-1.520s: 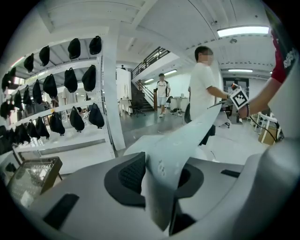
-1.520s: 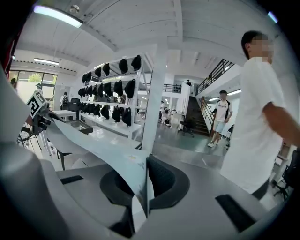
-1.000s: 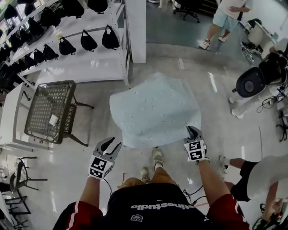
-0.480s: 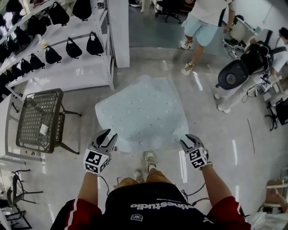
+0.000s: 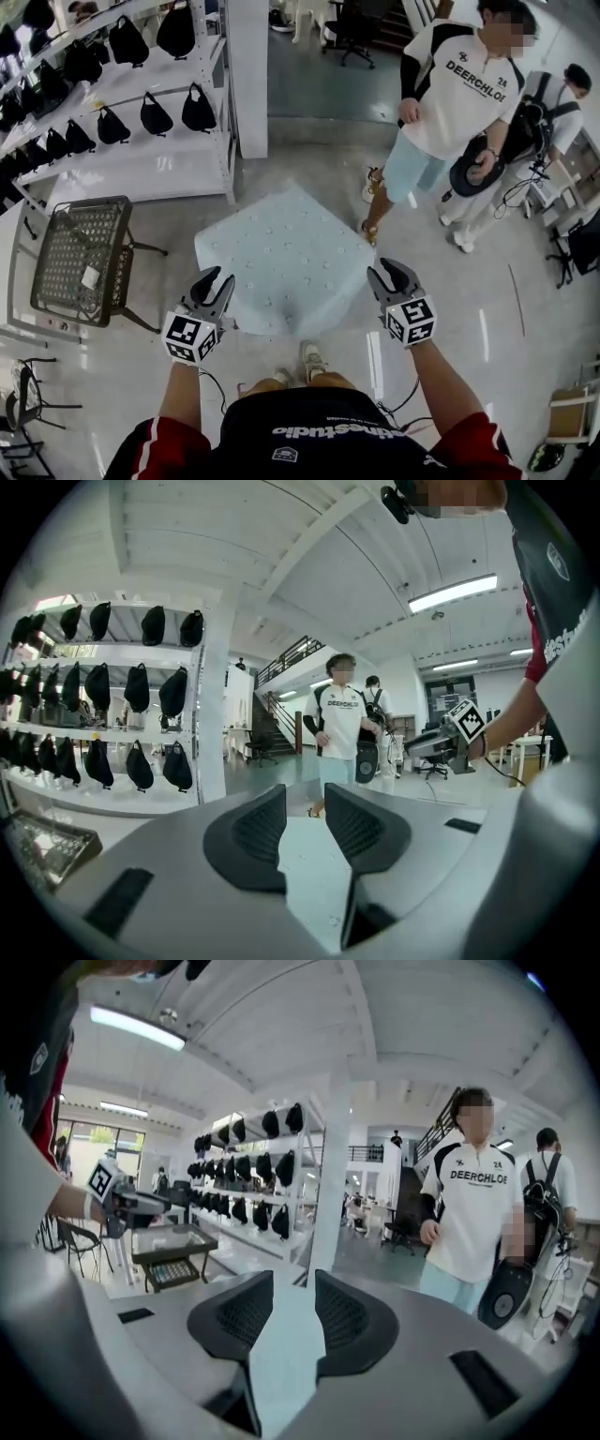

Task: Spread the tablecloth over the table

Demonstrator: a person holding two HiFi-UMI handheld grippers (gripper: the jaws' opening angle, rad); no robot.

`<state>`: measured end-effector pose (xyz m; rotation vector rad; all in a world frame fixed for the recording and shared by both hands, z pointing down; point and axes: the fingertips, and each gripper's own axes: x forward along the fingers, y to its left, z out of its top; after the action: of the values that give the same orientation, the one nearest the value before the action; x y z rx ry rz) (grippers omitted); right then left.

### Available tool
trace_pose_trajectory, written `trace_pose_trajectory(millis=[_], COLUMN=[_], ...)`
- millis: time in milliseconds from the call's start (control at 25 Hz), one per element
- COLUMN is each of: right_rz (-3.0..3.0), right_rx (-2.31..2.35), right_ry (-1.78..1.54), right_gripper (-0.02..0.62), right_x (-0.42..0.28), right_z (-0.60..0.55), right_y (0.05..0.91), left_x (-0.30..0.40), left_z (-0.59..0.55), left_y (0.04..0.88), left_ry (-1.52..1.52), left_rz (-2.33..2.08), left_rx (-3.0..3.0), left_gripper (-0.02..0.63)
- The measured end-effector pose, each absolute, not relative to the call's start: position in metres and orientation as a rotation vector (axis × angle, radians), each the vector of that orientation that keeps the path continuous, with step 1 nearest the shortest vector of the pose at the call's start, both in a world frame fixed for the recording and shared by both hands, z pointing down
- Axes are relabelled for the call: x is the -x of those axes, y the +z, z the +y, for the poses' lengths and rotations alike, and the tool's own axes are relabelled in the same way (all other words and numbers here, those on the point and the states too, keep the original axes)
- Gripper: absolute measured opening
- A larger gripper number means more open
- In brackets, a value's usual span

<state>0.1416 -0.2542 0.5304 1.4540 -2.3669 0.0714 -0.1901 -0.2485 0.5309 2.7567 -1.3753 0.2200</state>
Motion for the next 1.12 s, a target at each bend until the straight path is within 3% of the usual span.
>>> trace_pose_trajectory(millis=[320, 600, 1120], right_rz=[-2.694, -2.865, -2.830], right_rx=[-1.476, -1.447, -1.541], right_ry=[-0.001, -0.140, -0.136], right_gripper=[0.152, 0.103, 0.030], right_x=[-0.089, -0.064, -0.073], right_z=[-0.291, -0.296, -0.322], right_y=[0.422, 0.347, 0.314], left_x=[0.200, 0.182, 0.147], left_z=[-0.271, -0.281, -0.297], left_y=[0.455, 0.389, 0.351], left_ry=[0.059, -0.020, -0.015], left_rz=[-1.512, -1.583, -1.671], left_rx=[-2.719, -2.775, -2.751], left_gripper=[0.138, 0.086, 0.017])
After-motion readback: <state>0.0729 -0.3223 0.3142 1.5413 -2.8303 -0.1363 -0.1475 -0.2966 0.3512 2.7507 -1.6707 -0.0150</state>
